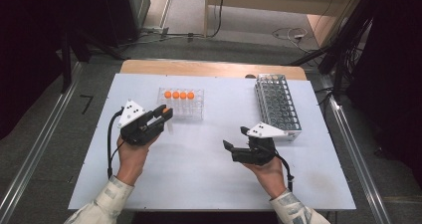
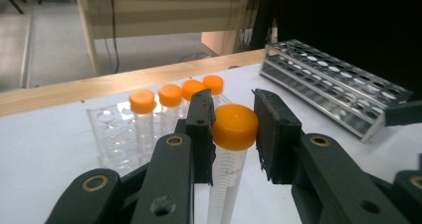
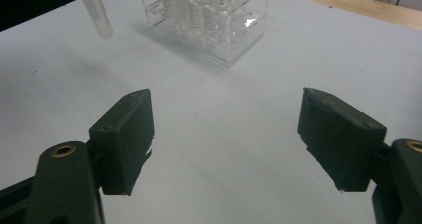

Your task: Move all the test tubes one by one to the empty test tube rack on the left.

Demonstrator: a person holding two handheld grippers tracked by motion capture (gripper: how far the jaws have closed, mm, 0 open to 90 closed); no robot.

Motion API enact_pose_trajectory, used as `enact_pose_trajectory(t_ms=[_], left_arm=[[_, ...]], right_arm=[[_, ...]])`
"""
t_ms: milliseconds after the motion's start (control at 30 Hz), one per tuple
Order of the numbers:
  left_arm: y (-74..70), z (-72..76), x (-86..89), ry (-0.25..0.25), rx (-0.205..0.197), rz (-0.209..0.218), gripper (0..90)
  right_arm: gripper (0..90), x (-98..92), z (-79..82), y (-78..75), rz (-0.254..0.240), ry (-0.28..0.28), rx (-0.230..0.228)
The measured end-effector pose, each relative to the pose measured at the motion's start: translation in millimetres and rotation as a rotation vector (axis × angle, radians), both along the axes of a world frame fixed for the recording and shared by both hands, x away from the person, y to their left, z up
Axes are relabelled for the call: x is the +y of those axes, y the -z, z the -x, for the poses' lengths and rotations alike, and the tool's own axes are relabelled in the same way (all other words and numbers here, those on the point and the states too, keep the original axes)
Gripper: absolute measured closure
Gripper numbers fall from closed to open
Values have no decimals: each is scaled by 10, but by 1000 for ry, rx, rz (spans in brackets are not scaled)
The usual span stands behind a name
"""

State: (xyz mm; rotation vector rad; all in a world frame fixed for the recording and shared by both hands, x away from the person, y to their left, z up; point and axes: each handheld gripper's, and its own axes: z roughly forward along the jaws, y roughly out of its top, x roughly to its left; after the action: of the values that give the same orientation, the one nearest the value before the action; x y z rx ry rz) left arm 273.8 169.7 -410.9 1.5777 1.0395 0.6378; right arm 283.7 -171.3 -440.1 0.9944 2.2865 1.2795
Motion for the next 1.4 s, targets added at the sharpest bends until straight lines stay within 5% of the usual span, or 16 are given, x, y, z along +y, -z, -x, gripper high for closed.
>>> enact_pose_trajectory(t_ms=[533, 1400], left_arm=[[-127, -257, 159, -85, 3, 1, 703], [-260, -730, 216, -190, -20, -18, 703]], right_arm=[[214, -320, 24, 4, -1, 59, 9], [221, -354, 10, 5, -9, 72, 15]])
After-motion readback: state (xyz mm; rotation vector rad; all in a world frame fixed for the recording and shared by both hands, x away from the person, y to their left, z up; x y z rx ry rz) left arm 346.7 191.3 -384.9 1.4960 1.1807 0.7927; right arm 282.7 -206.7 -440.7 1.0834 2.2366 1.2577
